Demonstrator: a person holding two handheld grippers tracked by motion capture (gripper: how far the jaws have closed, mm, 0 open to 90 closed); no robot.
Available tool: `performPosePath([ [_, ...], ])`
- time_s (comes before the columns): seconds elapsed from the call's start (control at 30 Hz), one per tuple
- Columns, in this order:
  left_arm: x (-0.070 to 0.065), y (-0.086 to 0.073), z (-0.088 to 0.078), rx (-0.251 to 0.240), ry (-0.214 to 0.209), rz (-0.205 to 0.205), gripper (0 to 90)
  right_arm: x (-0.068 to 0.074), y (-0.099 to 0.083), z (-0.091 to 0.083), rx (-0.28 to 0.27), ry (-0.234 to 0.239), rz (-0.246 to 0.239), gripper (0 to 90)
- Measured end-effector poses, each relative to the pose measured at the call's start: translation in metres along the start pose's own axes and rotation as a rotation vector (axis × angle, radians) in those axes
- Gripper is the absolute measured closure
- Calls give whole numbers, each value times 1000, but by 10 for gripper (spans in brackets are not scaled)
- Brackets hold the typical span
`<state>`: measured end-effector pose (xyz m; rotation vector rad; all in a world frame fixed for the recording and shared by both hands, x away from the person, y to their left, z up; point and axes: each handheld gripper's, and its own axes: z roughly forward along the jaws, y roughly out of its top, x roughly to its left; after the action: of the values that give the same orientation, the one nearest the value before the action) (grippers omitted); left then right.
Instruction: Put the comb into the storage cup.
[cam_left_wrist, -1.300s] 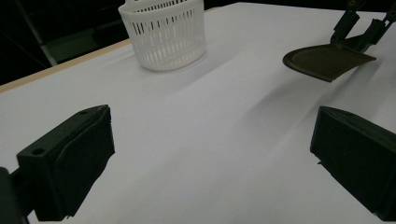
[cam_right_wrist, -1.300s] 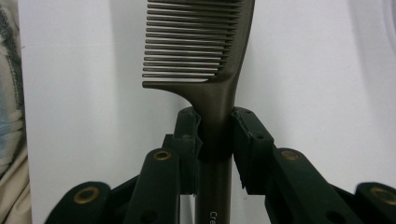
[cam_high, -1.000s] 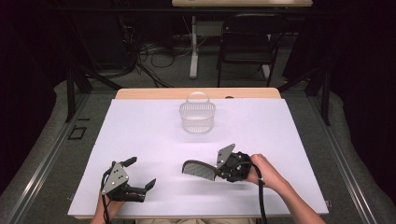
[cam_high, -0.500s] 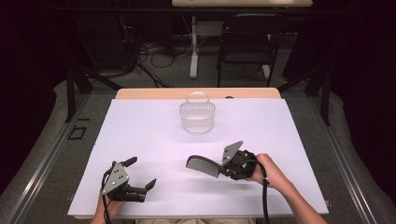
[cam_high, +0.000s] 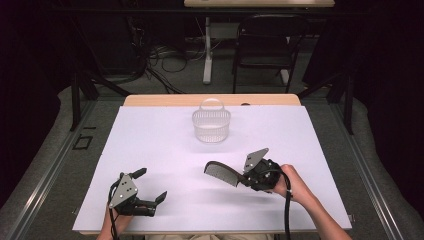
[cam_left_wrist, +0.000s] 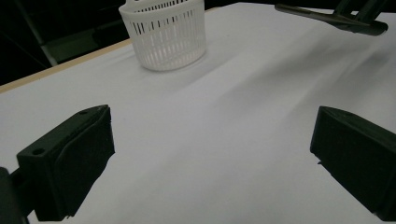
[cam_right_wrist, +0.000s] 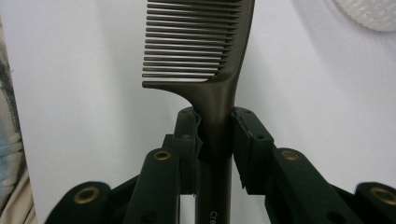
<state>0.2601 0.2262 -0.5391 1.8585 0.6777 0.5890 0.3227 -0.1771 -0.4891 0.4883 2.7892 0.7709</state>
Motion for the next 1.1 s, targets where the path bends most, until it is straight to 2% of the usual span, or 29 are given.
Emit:
performPosePath([
  [0.2, 0, 0, 0, 1, -2, 3, 0, -3, -2, -1, -15, -12, 10, 725],
  [0.27, 0, 0, 0, 1, -3, 2, 0, -3, -3, -2, -18, -16, 28, 725],
  [0.33, 0, 0, 0, -1, -1, 2, 0, -4, -3, -2, -20, -19, 19, 725],
  [0.6, -1, 0, 1, 0, -1, 7, 0, -6, -4, -3, -29, -23, 34, 725],
  [1.1, 0, 0, 1, -2, -2, 2, 0, -17, -10, -6, -67, -32, 93, 725],
])
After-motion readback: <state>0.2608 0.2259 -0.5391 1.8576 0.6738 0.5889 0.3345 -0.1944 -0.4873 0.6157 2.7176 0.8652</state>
